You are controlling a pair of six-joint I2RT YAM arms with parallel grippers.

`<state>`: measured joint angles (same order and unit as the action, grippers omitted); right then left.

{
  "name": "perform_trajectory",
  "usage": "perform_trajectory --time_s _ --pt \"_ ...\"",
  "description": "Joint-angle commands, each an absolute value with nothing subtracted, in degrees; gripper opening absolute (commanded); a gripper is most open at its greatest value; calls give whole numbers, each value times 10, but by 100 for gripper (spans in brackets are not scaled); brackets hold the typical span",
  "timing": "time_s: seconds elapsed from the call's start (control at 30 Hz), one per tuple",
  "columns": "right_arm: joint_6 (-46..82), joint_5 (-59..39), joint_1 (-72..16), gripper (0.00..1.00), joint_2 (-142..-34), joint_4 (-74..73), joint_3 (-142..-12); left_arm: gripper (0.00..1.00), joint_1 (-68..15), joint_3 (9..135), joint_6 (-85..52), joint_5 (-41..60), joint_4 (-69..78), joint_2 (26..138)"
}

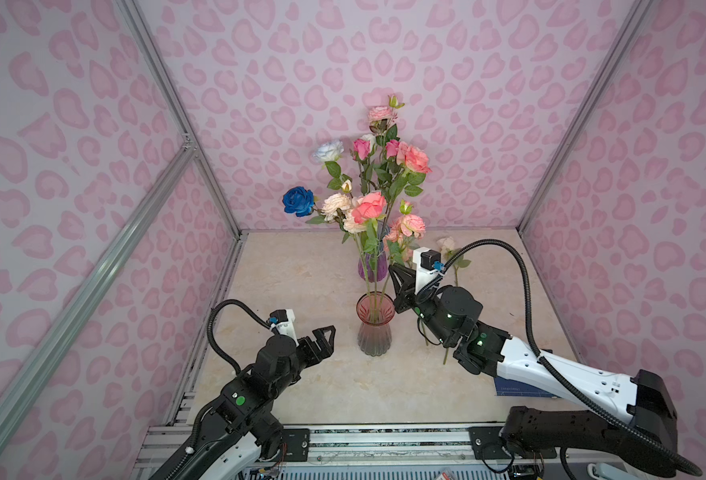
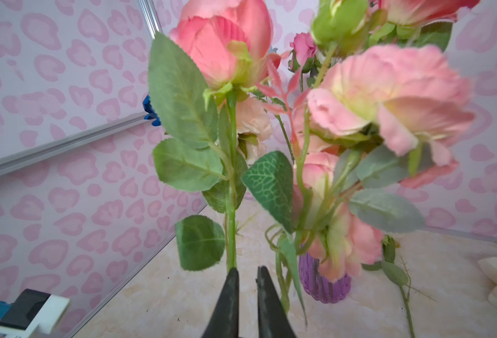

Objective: Arrange the flowers into the vase
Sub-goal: 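Lower the pink rose stem into the red-grey vase with the right gripper, then open the right gripper and move it down to the loose cream rose stem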

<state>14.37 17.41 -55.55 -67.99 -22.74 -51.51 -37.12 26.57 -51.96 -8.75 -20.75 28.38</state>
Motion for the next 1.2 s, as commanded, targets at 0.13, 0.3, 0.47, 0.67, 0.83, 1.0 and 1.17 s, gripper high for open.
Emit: perform_trajectory --time_s 0.13,0.3,0.47,0.67,0.83,1.0,1.17 --pt "163 230 -564 15 -598 -223 -464 100 -371 268 -518 -75 -170 295" --pt "209 265 -500 20 -548 -110 -445 100 -371 267 -510 -61 -148 316" --pt "312 106 -283 27 -585 75 -467 100 -371 275 -506 -74 -150 339" --pt "299 72 -155 35 -723 189 -508 100 -371 274 -552 -128 -181 394" --pt "281 4 -87 35 -877 235 -595 100 -371 281 -563 -109 -183 453" --pt "241 -31 -75 35 -1010 282 -694 100 -370 292 -541 -91 -194 479" --pt "248 -43 -69 36 -1044 266 -700 100 -369 277 -543 -103 -187 475"
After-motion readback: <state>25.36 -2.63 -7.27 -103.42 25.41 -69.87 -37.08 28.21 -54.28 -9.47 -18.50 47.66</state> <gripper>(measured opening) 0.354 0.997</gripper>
